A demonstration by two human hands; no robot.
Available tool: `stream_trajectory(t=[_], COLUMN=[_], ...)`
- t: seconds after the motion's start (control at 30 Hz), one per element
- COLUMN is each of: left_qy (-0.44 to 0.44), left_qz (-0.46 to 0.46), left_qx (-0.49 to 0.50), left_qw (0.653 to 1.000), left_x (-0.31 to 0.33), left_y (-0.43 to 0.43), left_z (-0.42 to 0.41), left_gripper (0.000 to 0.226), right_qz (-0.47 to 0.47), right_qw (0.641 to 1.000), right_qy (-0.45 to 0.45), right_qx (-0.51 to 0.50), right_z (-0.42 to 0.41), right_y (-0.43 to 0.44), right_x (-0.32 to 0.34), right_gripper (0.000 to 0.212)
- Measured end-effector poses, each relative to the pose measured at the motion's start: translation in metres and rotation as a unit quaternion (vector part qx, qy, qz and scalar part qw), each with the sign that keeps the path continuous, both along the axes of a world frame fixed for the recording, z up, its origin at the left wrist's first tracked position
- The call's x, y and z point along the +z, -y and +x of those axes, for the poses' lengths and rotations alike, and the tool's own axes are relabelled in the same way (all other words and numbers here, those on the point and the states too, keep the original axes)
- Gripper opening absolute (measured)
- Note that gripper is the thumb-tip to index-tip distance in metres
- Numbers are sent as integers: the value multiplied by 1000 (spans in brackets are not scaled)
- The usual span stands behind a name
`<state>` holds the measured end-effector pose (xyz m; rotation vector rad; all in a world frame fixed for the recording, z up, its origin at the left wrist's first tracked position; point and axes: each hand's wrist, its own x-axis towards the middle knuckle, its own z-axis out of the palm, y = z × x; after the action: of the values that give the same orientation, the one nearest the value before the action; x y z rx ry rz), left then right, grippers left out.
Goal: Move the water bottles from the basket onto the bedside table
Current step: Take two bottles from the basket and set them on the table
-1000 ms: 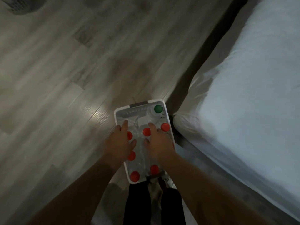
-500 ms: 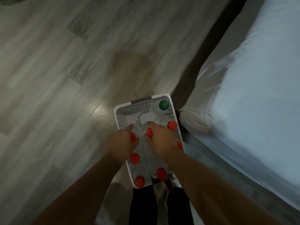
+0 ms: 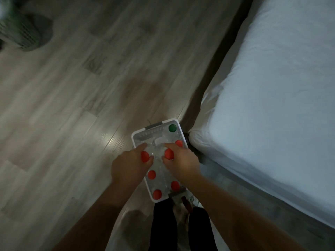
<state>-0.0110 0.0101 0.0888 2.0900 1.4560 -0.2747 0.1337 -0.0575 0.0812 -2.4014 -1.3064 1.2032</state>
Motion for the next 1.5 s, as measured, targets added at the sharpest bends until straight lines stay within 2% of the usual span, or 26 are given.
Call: stream_trajectory(t=[0.13,0.33,0.57,0.63,0.73,0.83,0.93,1.1,1.17,1.27,1.37,1.5], left_qy=[43,109,200,199,216,267,296,300,301,305,312,317], left_qz=[11,7,-28,-40,-10,-16,-25,-46,-60,-83,-94,-113], left_qx=[30,31,-21,-53,-111,-152,-171,-180,-194,-228,-267,-305], left_qw=[999,994,979,978,970,951,940,935,932,921,907,891], left_x=[72,150,201,210,222,239,249,248,248,251,257,265], left_y=[19,70,153,177,217,268,322,408,440,480,510,539], left_z=[3,15,47,65,94,116,134,165,176,190,204,224], left_gripper=[30,30,21,20,24,9,14,25,30,22,19,18], right_qz=[37,101,175,198,222,235,265,266,271,273,274,282], right_qw=[994,973,934,922,901,872,840,818,801,781,762,728], right_qy=[-37,-54,16,39,56,44,45,59,59,45,56,49], right_qx=[-95,-200,-310,-332,-369,-427,-471,-506,-531,-559,-584,-623], right_z=[3,13,44,56,73,82,90,101,103,103,104,106], right_y=[27,98,208,245,305,370,434,528,561,604,641,680], right_x=[60,143,211,222,241,254,264,263,263,268,270,271], right_gripper=[26,32,23,22,22,26,17,12,12,10,17,12])
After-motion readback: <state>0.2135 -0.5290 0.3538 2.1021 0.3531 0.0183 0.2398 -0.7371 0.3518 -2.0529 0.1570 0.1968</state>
